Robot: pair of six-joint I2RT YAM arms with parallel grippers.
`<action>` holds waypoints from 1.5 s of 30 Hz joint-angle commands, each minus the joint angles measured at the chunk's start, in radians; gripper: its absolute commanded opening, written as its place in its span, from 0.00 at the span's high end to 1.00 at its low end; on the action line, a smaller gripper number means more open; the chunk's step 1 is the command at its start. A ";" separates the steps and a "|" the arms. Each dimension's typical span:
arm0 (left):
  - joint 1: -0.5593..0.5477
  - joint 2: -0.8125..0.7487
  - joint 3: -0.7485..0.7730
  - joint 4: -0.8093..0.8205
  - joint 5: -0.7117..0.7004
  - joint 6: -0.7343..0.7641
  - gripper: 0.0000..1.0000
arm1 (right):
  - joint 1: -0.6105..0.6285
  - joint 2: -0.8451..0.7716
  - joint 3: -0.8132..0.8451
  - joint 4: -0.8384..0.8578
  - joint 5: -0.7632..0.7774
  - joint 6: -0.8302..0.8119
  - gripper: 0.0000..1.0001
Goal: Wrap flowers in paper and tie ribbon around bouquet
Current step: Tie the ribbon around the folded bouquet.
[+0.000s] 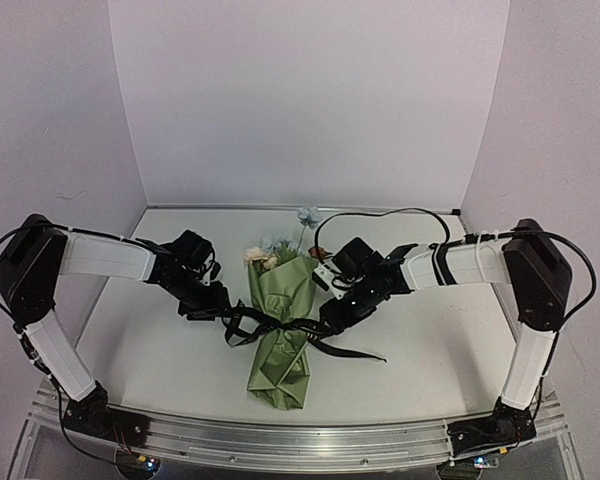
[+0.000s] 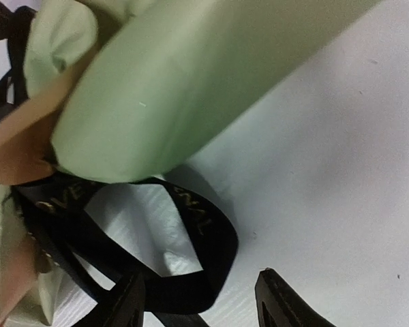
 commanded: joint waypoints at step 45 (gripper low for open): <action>-0.023 0.106 0.031 0.105 -0.106 0.009 0.83 | 0.134 0.195 0.154 -0.107 0.472 0.220 1.00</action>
